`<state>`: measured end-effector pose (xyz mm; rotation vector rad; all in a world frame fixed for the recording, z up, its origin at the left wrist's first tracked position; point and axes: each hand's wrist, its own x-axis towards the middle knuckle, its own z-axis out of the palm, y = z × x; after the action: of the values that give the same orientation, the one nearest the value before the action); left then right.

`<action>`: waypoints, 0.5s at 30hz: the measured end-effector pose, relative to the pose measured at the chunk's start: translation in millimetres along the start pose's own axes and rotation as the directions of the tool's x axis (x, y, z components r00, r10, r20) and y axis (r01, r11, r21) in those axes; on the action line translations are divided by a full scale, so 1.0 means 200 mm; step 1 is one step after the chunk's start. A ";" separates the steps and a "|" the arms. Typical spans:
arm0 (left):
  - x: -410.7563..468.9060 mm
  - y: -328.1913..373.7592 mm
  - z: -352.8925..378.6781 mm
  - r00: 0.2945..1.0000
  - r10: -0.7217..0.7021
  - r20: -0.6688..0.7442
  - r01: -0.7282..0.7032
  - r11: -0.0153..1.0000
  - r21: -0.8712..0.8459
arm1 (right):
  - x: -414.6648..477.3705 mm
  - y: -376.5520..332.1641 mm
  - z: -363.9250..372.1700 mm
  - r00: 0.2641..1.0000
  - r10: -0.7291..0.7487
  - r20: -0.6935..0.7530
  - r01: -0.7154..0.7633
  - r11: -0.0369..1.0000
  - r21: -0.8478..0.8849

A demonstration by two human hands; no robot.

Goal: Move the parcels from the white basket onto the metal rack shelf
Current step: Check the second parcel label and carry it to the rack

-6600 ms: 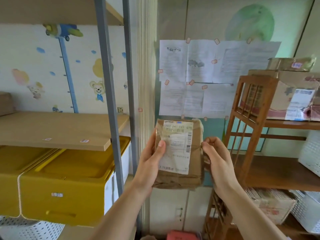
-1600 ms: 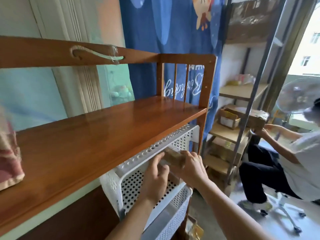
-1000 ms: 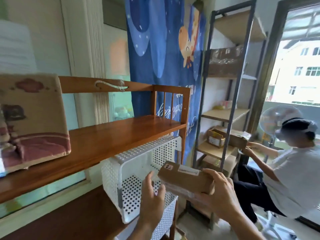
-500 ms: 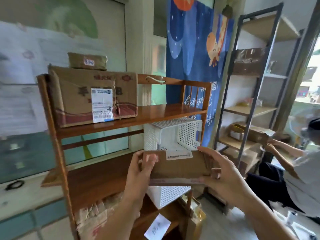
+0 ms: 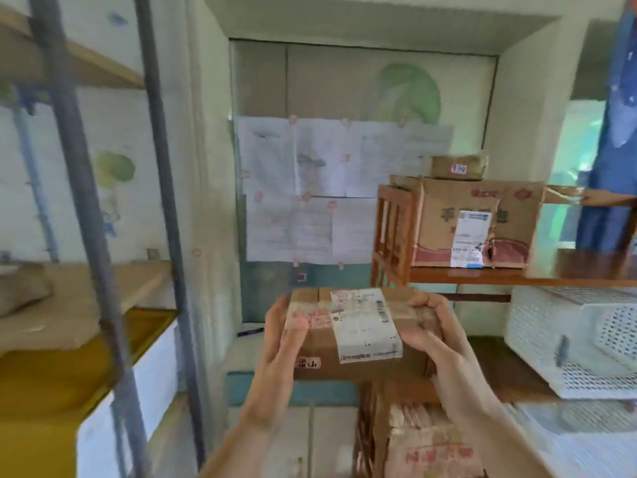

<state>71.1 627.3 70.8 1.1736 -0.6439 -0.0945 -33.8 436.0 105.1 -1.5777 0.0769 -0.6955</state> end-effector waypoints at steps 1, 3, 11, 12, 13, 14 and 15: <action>0.00 0.04 -0.11 1.000 -0.017 -0.010 0.017 1.000 -0.003 | 0.01 0.01 0.11 1.000 -0.015 0.027 0.014 0.999 0.028; -0.02 0.12 -0.29 0.999 0.004 -0.040 -0.004 1.000 0.010 | 0.02 0.03 0.32 0.996 -0.049 0.081 0.043 0.997 0.069; -0.02 0.29 -0.78 0.974 0.214 -0.075 -0.209 0.976 0.070 | 0.05 0.08 0.80 0.991 -0.043 0.126 0.026 0.990 0.137; -0.02 0.29 -0.81 0.972 0.228 -0.055 -0.224 0.972 0.075 | 0.05 0.08 0.83 0.992 -0.037 0.123 0.020 0.991 0.135; -0.01 0.30 -0.84 0.970 0.239 -0.038 -0.235 0.969 0.080 | 0.05 0.09 0.85 0.992 -0.031 0.122 0.015 0.991 0.132; 0.00 0.30 -0.86 0.968 0.248 -0.029 -0.245 0.966 0.084 | 0.05 0.09 0.87 0.992 -0.032 0.120 0.017 0.992 0.125; 0.00 0.30 -0.88 0.967 0.254 -0.026 -0.251 0.964 0.091 | 0.04 0.09 0.88 0.992 -0.040 0.118 0.026 0.993 0.114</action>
<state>147.2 796.0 82.6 1.1648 -0.7655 0.1729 62.2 584.7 98.2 -1.5116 -0.0765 -0.6185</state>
